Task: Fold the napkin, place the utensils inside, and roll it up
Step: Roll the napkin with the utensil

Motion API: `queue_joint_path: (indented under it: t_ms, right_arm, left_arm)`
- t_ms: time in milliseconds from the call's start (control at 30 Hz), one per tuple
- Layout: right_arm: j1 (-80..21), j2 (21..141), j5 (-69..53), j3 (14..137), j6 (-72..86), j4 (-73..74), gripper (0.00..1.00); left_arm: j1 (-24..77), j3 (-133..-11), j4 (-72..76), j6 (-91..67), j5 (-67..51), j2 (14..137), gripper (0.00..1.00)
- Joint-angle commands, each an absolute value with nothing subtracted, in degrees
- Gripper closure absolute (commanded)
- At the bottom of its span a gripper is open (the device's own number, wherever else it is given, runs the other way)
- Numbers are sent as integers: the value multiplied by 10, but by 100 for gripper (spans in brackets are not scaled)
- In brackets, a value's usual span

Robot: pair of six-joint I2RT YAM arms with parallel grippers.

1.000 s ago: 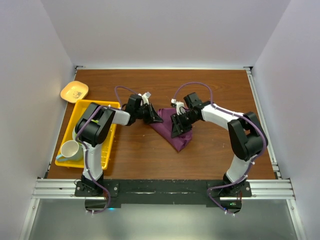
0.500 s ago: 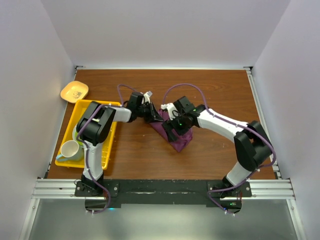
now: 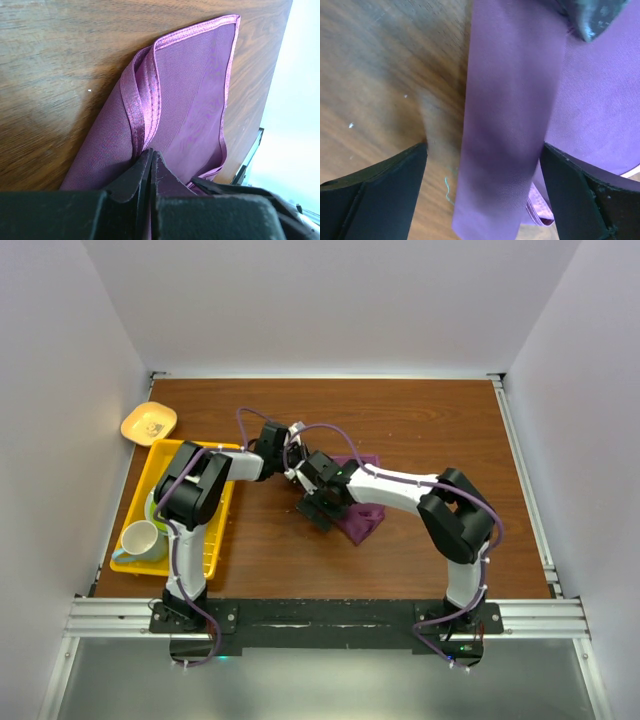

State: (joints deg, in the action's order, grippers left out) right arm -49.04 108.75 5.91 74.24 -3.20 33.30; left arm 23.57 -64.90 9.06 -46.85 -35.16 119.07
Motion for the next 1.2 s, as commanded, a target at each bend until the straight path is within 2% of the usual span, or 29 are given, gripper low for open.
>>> queue_joint_path:
  t_ms: [0, 167, 267, 300, 333, 400, 467, 533, 700, 733, 900, 1000, 1167]
  right_arm:
    - [-505, 1096, 141, 762, -18, 306, 8]
    - [-503, 1108, 144, 735, 16, 284, 27]
    - [-489, 1135, 101, 727, 33, 272, 66]
    - [-483, 1140, 81, 724, 40, 265, 75]
    - [-464, 1141, 54, 709, 47, 253, 91]
    - [-447, 1143, -28, 694, 63, 231, 100]
    - [-424, 1143, -81, 686, 73, 213, 100]
    - [-394, 1150, -186, 680, 78, 206, 100]
    - [-344, 1168, -406, 657, 119, 140, 100]
    - [-332, 1172, -430, 657, 125, 135, 100]
    - [-296, 1214, -525, 650, 185, 60, 100]
    - [-287, 1229, -542, 658, 183, 59, 100]
    - [-285, 1239, -536, 684, 141, 101, 100]
  left_arm:
    - [235, -643, 25, -439, -321, 1222, 95]
    - [235, -647, 24, -437, -323, 1226, 95]
    - [229, -652, 17, -425, -334, 1223, 94]
    - [227, -651, 16, -421, -334, 1220, 92]
    - [224, -656, 6, -407, -331, 1208, 91]
    - [209, -664, 1, -392, -326, 1192, 83]
    - [185, -673, -37, -376, -316, 1155, 74]
    - [157, -683, -58, -365, -308, 1107, 66]
    - [132, -722, -148, -349, -255, 1020, 52]
    - [133, -726, -168, -355, -244, 1013, 35]
    - [165, -709, -307, -467, -165, 995, 28]
    - [203, -714, -356, -528, -141, 1013, 25]
    - [232, -734, -392, -605, -120, 1057, 24]
